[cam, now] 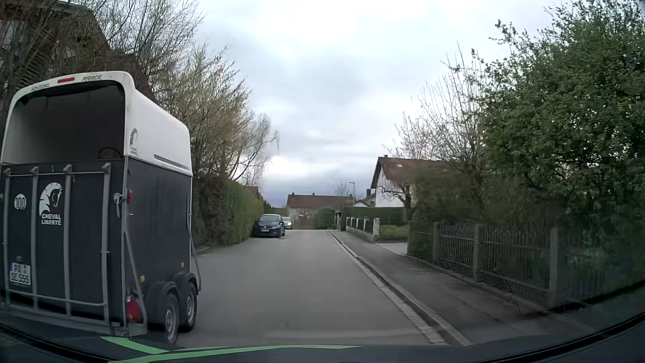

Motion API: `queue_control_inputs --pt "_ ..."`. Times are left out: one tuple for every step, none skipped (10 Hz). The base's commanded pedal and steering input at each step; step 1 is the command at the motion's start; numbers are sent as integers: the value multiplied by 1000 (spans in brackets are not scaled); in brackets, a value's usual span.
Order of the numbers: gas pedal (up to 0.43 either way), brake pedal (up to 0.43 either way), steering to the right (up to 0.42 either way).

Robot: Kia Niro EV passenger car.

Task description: Follow the waypoints while adhering to traffic rules and regulations

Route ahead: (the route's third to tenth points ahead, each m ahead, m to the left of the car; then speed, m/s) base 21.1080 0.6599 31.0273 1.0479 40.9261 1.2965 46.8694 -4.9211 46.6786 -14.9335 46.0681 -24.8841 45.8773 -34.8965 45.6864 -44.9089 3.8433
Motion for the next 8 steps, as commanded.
queue_control_inputs --pt "177 0 -12" --pt "177 0 -11" --pt "169 0 -10" --pt "169 0 -10" --pt "157 0 -9" --pt "138 0 -9" --pt "138 0 -10" --pt "138 0 -10"
